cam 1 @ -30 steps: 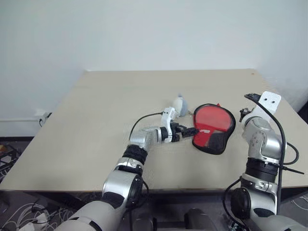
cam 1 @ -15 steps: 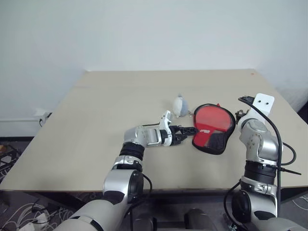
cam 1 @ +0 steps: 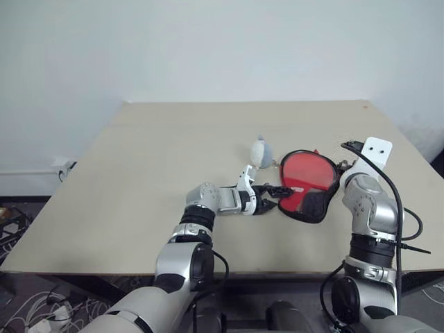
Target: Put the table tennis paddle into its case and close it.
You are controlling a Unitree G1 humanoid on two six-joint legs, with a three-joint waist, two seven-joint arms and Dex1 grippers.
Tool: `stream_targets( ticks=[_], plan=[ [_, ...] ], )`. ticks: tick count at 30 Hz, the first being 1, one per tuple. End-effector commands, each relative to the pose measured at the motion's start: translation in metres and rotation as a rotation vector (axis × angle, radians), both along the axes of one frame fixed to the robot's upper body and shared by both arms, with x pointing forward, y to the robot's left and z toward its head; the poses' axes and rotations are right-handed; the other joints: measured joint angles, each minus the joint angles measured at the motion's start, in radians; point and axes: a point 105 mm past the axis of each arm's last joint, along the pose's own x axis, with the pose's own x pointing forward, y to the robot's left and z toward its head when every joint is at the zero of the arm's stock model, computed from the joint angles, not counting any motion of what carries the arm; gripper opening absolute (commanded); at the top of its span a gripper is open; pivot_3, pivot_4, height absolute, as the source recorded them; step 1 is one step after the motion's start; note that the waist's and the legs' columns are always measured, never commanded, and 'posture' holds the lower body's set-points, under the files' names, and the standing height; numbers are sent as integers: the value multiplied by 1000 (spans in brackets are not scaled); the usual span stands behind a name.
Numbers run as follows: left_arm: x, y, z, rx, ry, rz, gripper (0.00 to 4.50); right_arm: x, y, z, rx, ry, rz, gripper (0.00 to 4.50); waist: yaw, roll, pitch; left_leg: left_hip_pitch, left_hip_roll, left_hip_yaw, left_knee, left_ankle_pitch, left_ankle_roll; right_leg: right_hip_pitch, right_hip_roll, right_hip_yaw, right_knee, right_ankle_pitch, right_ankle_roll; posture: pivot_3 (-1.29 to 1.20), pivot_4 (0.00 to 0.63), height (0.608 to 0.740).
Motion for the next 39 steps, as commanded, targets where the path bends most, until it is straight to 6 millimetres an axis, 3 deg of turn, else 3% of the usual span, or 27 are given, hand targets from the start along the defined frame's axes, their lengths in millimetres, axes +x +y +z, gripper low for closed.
stream_targets(
  ticks=[1, 9, 16, 32, 33, 39],
  plan=[
    [0, -8, 8, -23, -2, -18, 4500, -2, -2, 18, -14, -81, -23, 2480, 0, 0, 0, 0, 0, 0, 0, 0, 0, 0, 0, 0, 0, 0, 0, 0, 0, 740],
    [-4, -14, 18, -75, -7, -62, 4500, -2, 1, 16, -2, -84, -27, 2480, -1, 0, 0, 0, 0, 0, 0, 0, 0, 0, 0, 0, 0, 0, 0, 0, 0, 740],
    [-6, -12, 7, -41, 10, -56, 4500, 0, 4, 16, 2, -88, -19, 2480, -1, 0, 0, 0, 0, 0, -1, 0, 0, -1, 0, 0, 0, 0, 0, 0, 0, 740],
    [-5, -9, 5, -37, 7, -38, 225, 2, 6, 15, 2, -86, -6, 2419, -1, 0, 0, 0, 0, 0, -1, 0, 0, -1, 0, 0, 0, 0, 0, 0, 0, 740],
    [-5, -9, 5, -37, 8, -38, 31, 1, 6, 15, 2, -86, -6, 2419, -1, 0, 0, 0, 0, 0, -1, 0, 0, -1, 0, 0, 0, 0, 0, 0, 0, 740],
    [-5, -9, 5, -35, 8, -38, 31, 1, 8, 14, 2, -82, -3, 2419, -1, 0, 0, 0, 0, 0, -1, 0, 0, -1, 0, 0, 0, 0, 0, 0, 0, 740]
  ],
)
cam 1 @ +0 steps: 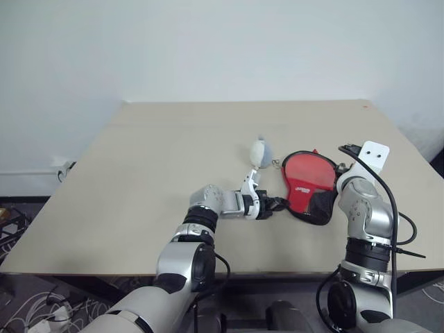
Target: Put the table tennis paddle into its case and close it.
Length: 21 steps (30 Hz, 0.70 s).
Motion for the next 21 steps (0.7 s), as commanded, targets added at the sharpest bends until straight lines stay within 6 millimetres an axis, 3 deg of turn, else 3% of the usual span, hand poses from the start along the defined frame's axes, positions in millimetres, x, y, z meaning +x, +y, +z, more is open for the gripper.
stream_targets(
  ticks=[1, 8, 21],
  plan=[
    [4, -3, 10, -27, -33, 3, 31, 3, 4, 17, -11, -64, 9, 2419, 0, 0, 0, 0, 0, 0, 0, 0, 0, 0, 0, 0, 0, 0, 0, 0, 0, 740],
    [7, 3, 13, -31, -46, 11, 31, 3, 5, 17, -14, -62, 12, 2419, 0, 0, 0, 0, 0, 0, 0, 0, 0, 0, 0, 0, 0, 0, 0, 0, 0, 740],
    [-7, 33, 19, -6, -92, -47, 31, 4, 7, 15, -14, -53, 23, 2419, -10, 0, 0, 1, 0, -1, -5, 1, -2, -1, 0, 0, 0, 0, 0, 0, 0, 740]
  ],
)
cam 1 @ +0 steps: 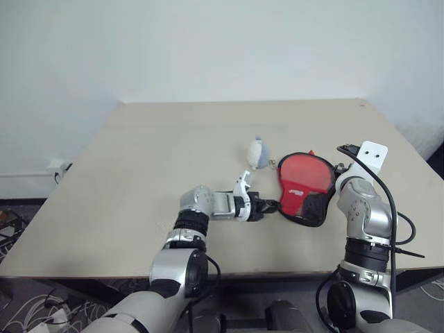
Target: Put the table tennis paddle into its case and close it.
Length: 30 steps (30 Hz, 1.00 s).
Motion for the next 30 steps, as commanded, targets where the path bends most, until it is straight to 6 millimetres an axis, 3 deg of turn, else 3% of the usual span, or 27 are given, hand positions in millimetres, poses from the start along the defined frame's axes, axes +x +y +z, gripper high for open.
stream_targets(
  ticks=[1, 18, 30],
  plan=[
    [-1, 4, 21, -39, -65, -33, 31, 3, 4, 15, -12, -54, 14, 2419, -1, 0, 0, 0, 0, 0, 0, 0, -1, 0, 0, 0, 0, 0, 0, 0, 0, 740],
    [-27, 55, 27, 19, -100, -53, 31, 7, 5, 15, -21, -50, 28, 2419, -17, 0, 0, 2, 0, -1, -2, 2, -3, 0, 0, 0, 0, 0, 0, 0, 0, 740],
    [-59, 88, 18, 63, -97, -79, 31, 11, 11, 12, -23, -42, 61, 2419, -17, 0, 0, 2, 1, -2, -3, 3, -4, 0, 0, 0, 0, 0, -1, 0, 0, 740]
  ],
)
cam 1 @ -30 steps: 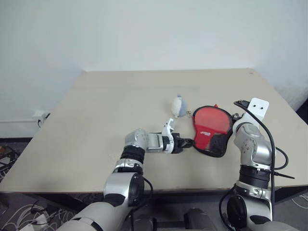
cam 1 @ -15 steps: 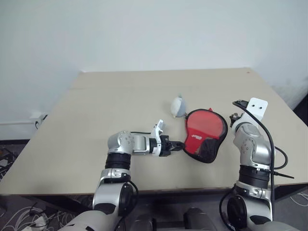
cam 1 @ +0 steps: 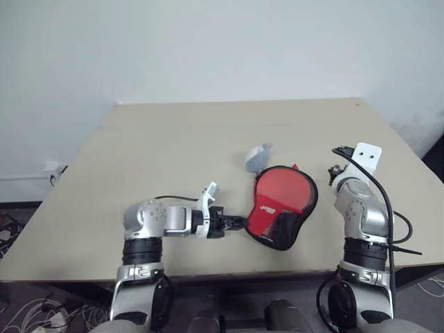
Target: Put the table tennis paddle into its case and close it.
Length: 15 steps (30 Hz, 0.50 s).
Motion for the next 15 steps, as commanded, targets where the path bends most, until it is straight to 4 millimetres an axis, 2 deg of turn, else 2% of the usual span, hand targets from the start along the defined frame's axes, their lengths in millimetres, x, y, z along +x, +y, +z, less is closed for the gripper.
stream_targets(
  ticks=[1, 15],
  plan=[
    [-5, 1, 11, -20, -45, -30, 31, 8, 7, 20, -10, -74, 34, 2419, 0, 0, 0, 0, 0, 0, 0, 0, 0, 0, 0, 0, 0, 0, 0, 0, 0, 740],
    [-36, 24, 7, 4, -35, -65, 31, 10, 16, 15, -4, -65, 66, 2419, 0, 0, 0, 0, 0, 0, -1, 0, 0, 0, 0, 0, 0, 0, -1, 0, 0, 740]
  ],
)
